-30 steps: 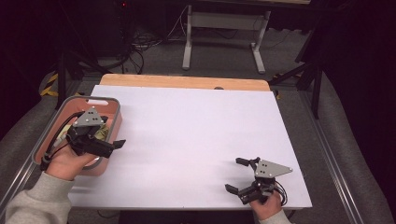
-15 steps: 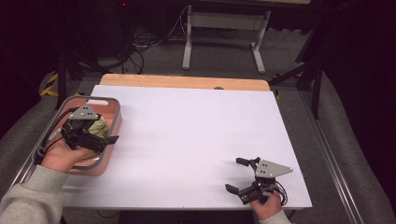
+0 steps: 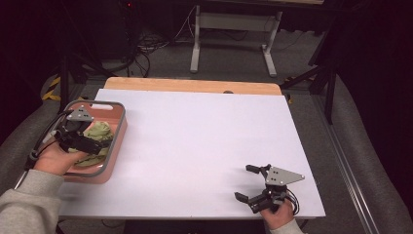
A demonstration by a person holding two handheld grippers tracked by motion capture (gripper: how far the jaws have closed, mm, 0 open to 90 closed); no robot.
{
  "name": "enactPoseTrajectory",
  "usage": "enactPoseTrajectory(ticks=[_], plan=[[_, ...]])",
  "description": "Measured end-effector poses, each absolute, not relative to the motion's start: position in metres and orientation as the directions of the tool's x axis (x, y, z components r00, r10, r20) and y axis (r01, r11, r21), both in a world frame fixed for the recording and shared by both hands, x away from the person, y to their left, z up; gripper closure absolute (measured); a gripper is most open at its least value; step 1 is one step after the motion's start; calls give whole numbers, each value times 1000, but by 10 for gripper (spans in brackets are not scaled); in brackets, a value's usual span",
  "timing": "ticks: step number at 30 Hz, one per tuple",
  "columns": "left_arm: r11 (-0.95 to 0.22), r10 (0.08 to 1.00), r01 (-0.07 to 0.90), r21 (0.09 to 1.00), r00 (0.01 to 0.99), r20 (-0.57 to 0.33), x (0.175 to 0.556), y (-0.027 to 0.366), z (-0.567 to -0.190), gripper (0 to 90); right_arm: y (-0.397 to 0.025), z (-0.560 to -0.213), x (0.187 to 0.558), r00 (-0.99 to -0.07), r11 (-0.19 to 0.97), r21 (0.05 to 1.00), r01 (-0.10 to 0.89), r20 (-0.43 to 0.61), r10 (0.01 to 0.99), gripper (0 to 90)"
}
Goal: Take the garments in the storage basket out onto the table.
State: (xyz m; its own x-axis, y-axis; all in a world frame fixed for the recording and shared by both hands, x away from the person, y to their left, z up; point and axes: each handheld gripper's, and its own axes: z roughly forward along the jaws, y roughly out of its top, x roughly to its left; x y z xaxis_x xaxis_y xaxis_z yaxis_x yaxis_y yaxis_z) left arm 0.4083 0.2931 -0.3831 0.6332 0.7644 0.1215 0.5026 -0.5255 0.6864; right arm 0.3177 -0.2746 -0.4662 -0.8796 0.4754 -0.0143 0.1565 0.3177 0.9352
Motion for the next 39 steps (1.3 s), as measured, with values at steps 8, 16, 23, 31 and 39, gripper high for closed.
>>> enactPoseTrajectory(ticks=[8, 16, 23, 31, 39], plan=[[-516, 781, 544, 662, 616, 102, 418, 308, -388, 5, -275, -467, 318, -879, 318, 934, 162, -10, 477, 1], [-476, 813, 625, 618, 582, 37, 433, 324, -397, 4, -275, -467, 319, -880, 320, 933, 166, -7, 476, 1], [-471, 826, 647, 600, 562, 42, 441, 327, -402, 4, -274, -468, 320, -882, 323, 931, 171, -1, 470, 1], [-496, 820, 668, 554, 570, 46, 449, 325, -412, 10, -275, -468, 319, -883, 319, 932, 170, 0, 469, 1], [-506, 805, 674, 539, 593, 14, 459, 326, -424, 28, -274, -469, 320, -884, 321, 932, 171, 1, 468, 1]])
